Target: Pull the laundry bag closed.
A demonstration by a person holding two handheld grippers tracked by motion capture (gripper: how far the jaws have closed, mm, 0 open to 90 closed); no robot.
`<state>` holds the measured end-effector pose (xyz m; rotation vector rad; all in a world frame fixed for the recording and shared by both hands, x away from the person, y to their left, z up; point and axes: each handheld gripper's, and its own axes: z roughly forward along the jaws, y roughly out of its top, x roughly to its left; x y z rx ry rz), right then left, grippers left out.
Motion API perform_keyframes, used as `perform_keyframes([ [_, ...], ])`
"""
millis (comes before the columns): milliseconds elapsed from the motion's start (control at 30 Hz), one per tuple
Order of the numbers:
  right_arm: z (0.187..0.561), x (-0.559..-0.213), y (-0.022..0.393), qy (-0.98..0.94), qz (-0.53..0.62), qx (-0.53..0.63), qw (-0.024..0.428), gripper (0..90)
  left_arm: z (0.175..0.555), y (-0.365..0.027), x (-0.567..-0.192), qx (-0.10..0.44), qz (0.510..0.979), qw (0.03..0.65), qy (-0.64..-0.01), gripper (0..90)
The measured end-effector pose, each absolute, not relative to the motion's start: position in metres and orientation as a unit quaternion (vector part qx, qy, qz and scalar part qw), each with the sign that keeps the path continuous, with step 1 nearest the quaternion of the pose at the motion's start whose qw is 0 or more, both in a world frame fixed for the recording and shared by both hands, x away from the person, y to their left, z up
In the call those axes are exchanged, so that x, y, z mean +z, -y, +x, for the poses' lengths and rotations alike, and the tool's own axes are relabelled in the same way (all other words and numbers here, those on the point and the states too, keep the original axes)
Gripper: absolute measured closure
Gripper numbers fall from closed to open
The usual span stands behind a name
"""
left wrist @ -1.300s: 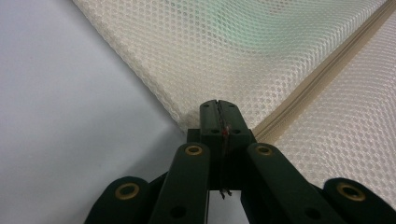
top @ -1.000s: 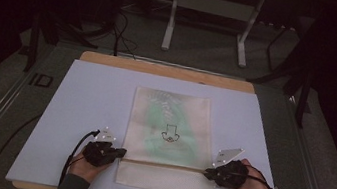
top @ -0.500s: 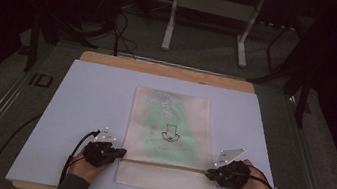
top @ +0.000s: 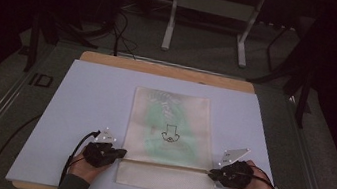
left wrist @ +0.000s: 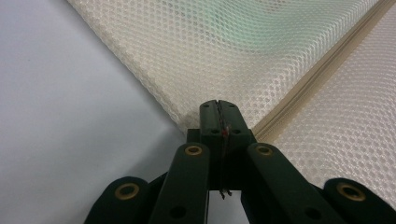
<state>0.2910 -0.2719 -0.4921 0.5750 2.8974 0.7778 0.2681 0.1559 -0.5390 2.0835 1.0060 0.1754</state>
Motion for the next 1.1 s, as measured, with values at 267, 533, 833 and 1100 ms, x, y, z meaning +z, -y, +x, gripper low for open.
perform_keyframes([
  [267, 0.2925, -0.4940, 0.2723, -0.948, 0.190, 0.251, 0.045, 82.3, 0.2671, -0.1548, -0.5387, 0.073, 0.826, 0.397, -0.394, 89.3],
  [533, 0.2918, -0.4994, 0.2726, -0.946, 0.189, 0.262, 0.041, 81.4, 0.2657, -0.1534, -0.5385, 0.085, 0.829, 0.395, -0.388, 89.1],
  [833, 0.2886, -0.4984, 0.2707, -0.949, 0.175, 0.261, 0.035, 81.7, 0.2655, -0.1534, -0.5382, 0.088, 0.830, 0.392, -0.388, 89.2],
  [1100, 0.2878, -0.4982, 0.2724, -0.948, 0.170, 0.269, 0.029, 81.4, 0.2655, -0.1536, -0.5380, 0.090, 0.830, 0.391, -0.387, 89.2],
])
